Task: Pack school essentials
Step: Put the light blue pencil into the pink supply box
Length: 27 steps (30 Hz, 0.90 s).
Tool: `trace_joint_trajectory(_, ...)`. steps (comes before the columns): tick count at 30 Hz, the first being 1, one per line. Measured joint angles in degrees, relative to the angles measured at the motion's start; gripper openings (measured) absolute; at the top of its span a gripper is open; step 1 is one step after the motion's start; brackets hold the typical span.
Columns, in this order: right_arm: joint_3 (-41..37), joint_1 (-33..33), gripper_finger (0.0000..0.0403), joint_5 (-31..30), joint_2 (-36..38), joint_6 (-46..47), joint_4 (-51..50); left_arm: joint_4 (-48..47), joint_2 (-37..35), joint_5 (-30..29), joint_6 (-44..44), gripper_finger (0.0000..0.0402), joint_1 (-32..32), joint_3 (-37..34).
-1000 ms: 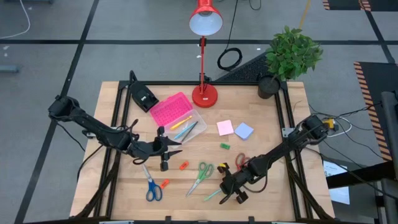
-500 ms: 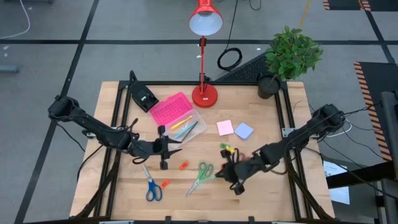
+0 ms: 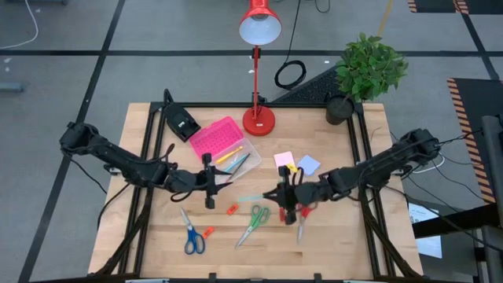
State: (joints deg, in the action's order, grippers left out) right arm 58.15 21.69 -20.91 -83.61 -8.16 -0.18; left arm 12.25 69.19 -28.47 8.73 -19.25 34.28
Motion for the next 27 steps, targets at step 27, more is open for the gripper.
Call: trace_joint_trajectory(27, -25.66, -12.98, 0.0013, 15.21, 0.02, 1.8, 70.42, 18.78, 6.65, 12.54, -7.26, 0.0143, 4.47, -0.04)
